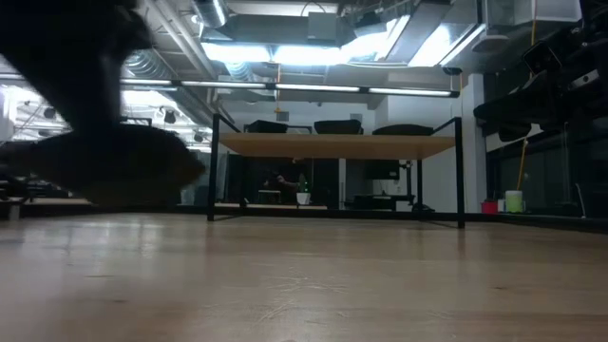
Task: Pick & Place Mini shaped plates
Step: Stack the leaf-shaped plate on top of the leaf-shaped plate on the shelf
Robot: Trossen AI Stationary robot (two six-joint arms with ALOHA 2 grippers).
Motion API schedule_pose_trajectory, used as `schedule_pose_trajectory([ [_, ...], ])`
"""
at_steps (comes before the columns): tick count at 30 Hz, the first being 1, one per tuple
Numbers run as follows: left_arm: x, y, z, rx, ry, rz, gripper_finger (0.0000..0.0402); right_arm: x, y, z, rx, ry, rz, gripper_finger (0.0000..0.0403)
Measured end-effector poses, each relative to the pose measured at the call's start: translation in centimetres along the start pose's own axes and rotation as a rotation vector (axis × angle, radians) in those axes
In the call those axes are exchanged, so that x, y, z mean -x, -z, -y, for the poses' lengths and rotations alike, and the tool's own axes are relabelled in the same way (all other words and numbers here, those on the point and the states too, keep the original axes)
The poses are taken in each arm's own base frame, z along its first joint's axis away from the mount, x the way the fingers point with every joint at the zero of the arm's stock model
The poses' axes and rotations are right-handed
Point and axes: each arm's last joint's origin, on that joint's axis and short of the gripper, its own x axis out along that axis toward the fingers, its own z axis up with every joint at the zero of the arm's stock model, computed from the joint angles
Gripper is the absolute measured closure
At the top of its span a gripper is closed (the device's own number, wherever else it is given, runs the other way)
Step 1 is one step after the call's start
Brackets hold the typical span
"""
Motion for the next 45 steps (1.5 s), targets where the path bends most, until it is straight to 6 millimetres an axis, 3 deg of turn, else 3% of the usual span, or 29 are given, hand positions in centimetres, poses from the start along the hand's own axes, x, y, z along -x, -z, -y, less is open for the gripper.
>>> schedule_pose_trajectory([
  [16, -2.5, -5.7, -2.7, -0.374, 0.127, 0.030, 0.0399, 0.0, 0.0, 0.0, 0.000, 0.000, 0.000, 0.0369],
  [27, -4.4, -9.8, -5.9, -0.637, 0.222, 0.082, 0.0399, 0.0, 0.0, 0.0, 0.000, 0.000, 0.000, 0.0369],
  [36, -3.4, -12.9, -9.8, -0.777, 0.214, 0.227, 0.0399, 0.0, 0.0, 0.0, 0.000, 0.000, 0.000, 0.0369],
  [45, -2.5, -16.9, -14.9, -0.844, 0.067, 0.443, 0.0399, 0.0, 0.0, 0.0, 0.000, 0.000, 0.000, 0.0369],
])
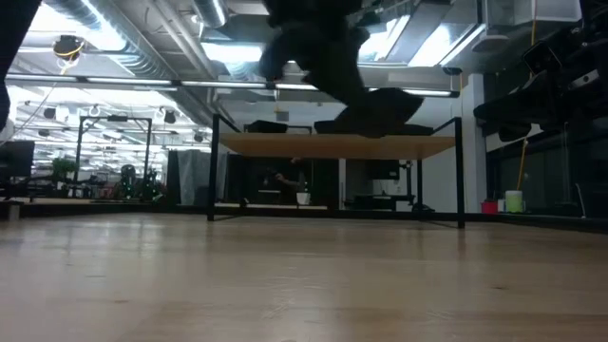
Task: Pick & Place Mini shaped plates
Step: Stack the leaf-shaped plate on top of the leaf-shaped plate on the shelf
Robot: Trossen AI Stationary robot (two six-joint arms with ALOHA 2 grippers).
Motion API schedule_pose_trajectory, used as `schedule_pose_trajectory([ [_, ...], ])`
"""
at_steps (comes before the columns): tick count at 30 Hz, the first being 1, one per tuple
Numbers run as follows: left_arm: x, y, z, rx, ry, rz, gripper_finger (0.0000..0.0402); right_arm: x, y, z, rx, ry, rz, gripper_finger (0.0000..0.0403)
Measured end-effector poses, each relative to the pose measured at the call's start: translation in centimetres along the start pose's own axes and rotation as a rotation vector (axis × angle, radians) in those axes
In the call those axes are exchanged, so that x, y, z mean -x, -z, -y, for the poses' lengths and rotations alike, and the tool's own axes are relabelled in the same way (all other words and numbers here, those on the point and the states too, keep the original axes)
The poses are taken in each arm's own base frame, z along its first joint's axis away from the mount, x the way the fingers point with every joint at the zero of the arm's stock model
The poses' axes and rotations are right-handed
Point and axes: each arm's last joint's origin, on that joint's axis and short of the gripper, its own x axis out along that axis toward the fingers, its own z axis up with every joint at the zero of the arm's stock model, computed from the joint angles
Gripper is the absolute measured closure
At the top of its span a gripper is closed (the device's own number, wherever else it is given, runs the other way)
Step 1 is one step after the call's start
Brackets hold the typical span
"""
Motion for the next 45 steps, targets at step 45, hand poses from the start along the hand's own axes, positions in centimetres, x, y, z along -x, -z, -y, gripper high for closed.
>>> schedule_pose_trajectory([
  [45, -4.6, 10.0, -17.4, -0.396, -0.536, 0.265, 0.0394, 0.0, 0.0, 0.0, 0.000, 0.000, 0.000, 0.0369],
])
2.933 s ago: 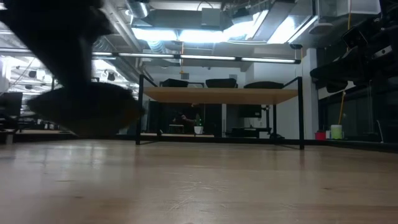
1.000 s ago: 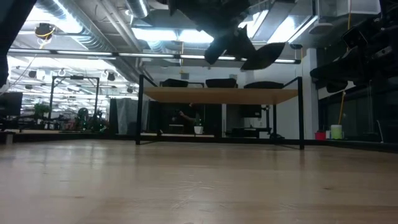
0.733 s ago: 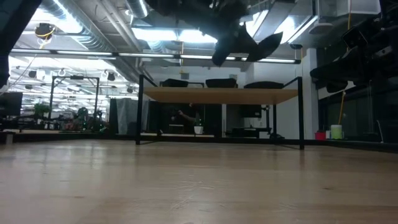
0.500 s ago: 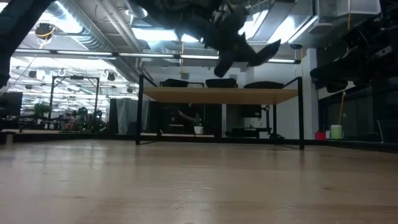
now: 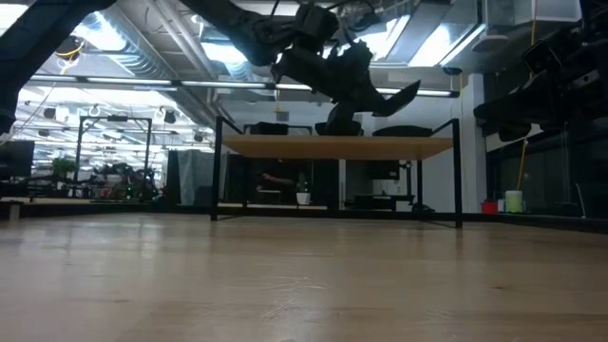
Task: Pick & Place Mini shaped plates
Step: Stack the leaf-shaped plate on top of the leaf-shaped plate on the shelf
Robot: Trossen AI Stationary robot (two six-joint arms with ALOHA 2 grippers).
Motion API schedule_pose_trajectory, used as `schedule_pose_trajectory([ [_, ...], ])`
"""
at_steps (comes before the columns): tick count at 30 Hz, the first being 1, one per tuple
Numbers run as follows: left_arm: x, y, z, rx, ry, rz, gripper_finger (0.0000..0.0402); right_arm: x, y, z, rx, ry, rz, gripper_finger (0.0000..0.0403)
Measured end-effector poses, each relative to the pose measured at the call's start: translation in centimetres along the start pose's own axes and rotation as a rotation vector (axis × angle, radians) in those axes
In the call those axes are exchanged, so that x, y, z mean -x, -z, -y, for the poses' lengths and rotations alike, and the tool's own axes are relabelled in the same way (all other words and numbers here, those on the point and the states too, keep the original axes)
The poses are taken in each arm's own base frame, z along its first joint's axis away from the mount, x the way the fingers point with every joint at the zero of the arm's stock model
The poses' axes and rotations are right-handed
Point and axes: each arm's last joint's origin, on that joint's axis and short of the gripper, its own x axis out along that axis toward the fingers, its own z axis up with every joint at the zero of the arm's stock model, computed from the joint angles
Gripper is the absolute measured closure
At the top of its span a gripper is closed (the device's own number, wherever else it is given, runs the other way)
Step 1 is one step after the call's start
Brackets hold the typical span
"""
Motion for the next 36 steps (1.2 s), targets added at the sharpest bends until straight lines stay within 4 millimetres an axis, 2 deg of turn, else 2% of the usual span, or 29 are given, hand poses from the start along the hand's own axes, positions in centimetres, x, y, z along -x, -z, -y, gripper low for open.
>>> schedule_pose_trajectory([
  [7, 0.0, 0.0, 0.0, -0.036, 0.000, 0.006, 0.0392, 0.0, 0.0, 0.0, 0.000, 0.000, 0.000, 0.0369],
  [14, -0.2, -1.6, -0.1, -0.052, -0.058, -0.003, 0.0396, 0.0, 0.0, 0.0, 0.000, 0.000, 0.000, 0.0369],
  [17, -0.1, -2.5, -0.9, 0.044, -0.016, 0.007, 0.0398, 0.0, 0.0, 0.0, 0.000, 0.000, 0.000, 0.0369],
  [20, 0.4, -3.0, -2.7, 0.150, 0.033, 0.001, 0.0399, 0.0, 0.0, 0.0, 0.000, 0.000, 0.000, 0.0369],
  [26, 1.7, -3.6, -5.6, 0.192, 0.114, -0.044, 0.0399, 0.0, 0.0, 0.0, 0.000, 0.000, 0.000, 0.0369],
  [29, 1.6, -3.4, -5.9, 0.180, 0.174, -0.068, 0.0399, 0.0, 0.0, 0.0, 0.000, 0.000, 0.000, 0.0369],
  [36, 0.0, -2.4, -5.6, 0.158, 0.238, -0.116, 0.0399, 0.0, 0.0, 0.0, 0.000, -0.007, -0.001, 0.0369],
])
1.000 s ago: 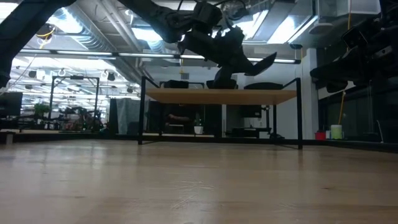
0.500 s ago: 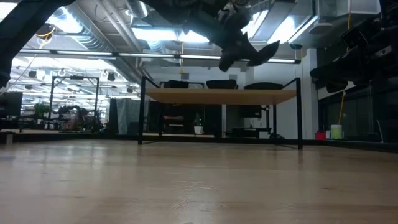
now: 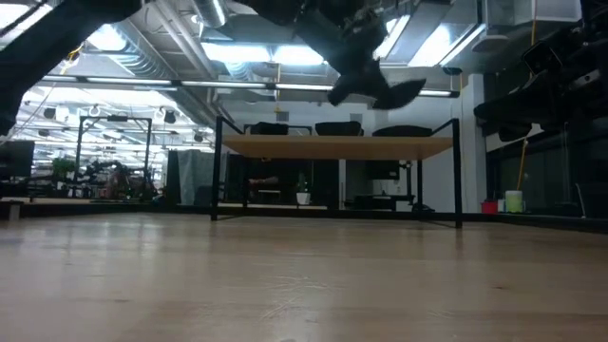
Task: Pick & Place Mini shaped plates
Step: Stack the leaf-shaped plate on top of the leaf-shaped plate on the shelf
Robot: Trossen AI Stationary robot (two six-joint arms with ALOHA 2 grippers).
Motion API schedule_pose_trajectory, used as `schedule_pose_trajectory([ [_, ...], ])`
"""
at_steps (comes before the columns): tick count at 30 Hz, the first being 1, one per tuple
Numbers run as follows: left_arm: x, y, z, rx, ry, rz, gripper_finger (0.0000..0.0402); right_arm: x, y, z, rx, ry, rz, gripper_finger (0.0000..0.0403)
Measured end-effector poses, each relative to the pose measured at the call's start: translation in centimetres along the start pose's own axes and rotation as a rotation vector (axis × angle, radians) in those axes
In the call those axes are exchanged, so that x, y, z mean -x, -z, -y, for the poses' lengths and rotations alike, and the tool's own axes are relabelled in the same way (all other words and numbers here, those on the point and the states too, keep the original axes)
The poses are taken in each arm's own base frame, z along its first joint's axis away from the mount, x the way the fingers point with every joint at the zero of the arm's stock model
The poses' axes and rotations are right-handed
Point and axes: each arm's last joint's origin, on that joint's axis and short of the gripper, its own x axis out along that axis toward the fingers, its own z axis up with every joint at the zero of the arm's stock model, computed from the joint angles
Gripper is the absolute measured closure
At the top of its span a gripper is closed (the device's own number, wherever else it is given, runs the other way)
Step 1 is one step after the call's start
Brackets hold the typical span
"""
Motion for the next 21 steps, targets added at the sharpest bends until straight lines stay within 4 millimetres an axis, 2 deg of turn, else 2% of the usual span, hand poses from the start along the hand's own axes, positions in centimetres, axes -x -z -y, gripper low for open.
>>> schedule_pose_trajectory([
  [4, -1.4, 0.6, 0.3, 0.007, -0.002, -0.018, 0.0399, 0.0, 0.0, 0.0, 0.000, 0.001, 0.001, 0.0369],
  [14, -2.2, 0.8, 0.4, 0.031, -0.020, -0.019, 0.0389, 0.0, 0.0, 0.0, 0.000, -0.001, 0.000, 0.0369],
  [21, -2.4, 0.8, 0.7, 0.017, -0.010, -0.033, 0.0360, 0.0, 0.0, 0.0, 0.000, -0.002, 0.000, 0.0369],
])
